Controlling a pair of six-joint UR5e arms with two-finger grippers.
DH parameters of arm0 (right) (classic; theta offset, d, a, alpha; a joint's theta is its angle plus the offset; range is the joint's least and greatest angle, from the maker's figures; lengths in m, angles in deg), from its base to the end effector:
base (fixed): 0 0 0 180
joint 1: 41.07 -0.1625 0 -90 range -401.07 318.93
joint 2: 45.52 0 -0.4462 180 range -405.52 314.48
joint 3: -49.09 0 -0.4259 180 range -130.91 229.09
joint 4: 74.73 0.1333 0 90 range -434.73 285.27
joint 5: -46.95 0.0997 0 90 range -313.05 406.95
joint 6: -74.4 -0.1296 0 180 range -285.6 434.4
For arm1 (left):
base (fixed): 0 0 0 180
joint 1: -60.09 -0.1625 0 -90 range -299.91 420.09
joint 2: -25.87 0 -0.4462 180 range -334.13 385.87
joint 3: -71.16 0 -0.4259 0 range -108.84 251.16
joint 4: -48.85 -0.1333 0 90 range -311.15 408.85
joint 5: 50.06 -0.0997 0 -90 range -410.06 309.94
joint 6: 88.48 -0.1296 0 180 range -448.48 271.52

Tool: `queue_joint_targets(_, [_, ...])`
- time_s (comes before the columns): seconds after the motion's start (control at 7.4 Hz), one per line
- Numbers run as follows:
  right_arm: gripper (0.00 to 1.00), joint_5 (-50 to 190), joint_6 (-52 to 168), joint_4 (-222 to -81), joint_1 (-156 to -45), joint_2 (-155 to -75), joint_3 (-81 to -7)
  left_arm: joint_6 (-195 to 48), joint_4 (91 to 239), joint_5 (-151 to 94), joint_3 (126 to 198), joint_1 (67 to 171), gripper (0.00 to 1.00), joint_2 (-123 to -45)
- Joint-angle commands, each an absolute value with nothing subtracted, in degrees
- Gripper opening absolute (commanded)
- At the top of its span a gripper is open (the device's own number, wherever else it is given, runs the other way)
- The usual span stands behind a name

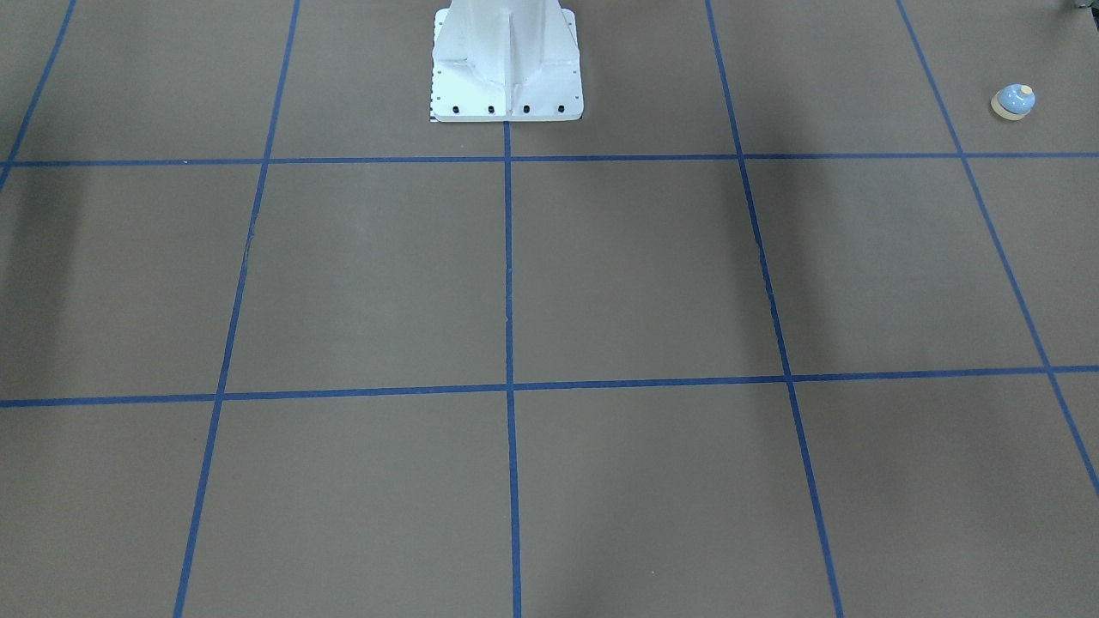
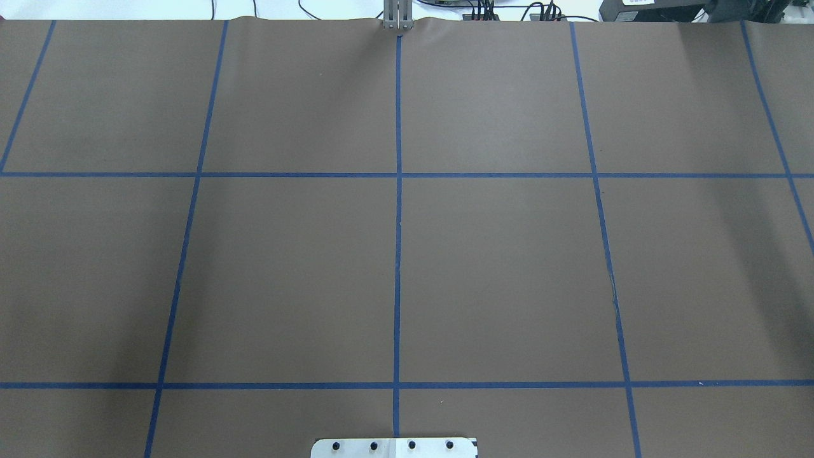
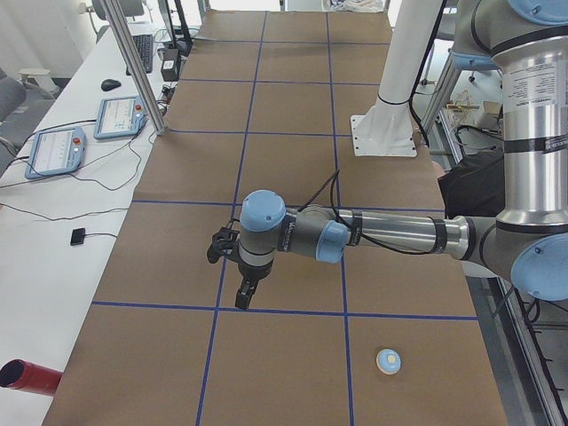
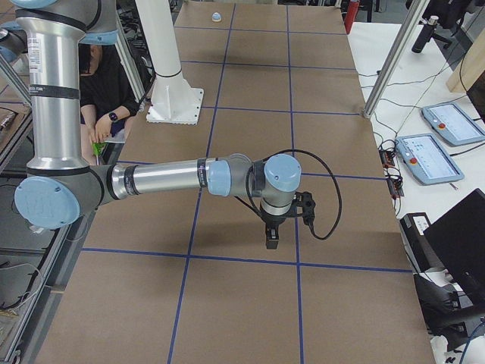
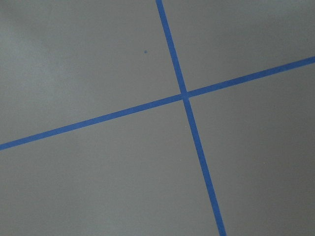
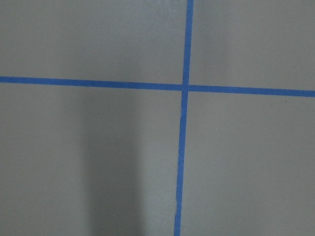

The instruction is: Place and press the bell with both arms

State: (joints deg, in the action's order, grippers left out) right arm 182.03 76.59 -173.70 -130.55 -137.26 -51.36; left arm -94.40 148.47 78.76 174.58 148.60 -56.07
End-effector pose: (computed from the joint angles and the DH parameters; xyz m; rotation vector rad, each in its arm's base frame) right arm 0.0369 -0.5071 0.6360 0.0072 -0.7868 -0.0430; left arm -0.0395 -0.4851 0.6363 0.2776 0.6645 0.2123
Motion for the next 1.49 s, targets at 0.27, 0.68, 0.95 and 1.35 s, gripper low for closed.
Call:
queue_joint_targets(0.27, [1.00,181.69,76.86,-173.70,-130.55,-137.45,-51.45,-87.52,141.43,78.00,183.89,148.25,1.00,-55.17])
queue_joint_targets(0.68, [1.00,181.69,76.95,-173.70,-130.63,-138.50,-52.77,-80.00,122.11,69.49,201.80,143.87,1.00,-55.17])
queue_joint_targets(0.95, [1.00,181.69,76.86,-173.70,-130.63,-138.68,-53.30,-64.49,118.92,69.47,206.41,139.84,1.00,-55.26])
queue_joint_targets(1.35, [1.00,181.87,76.69,-173.70,-130.63,-139.56,-54.00,-28.13,118.90,61.16,209.23,123.95,1.00,-54.38])
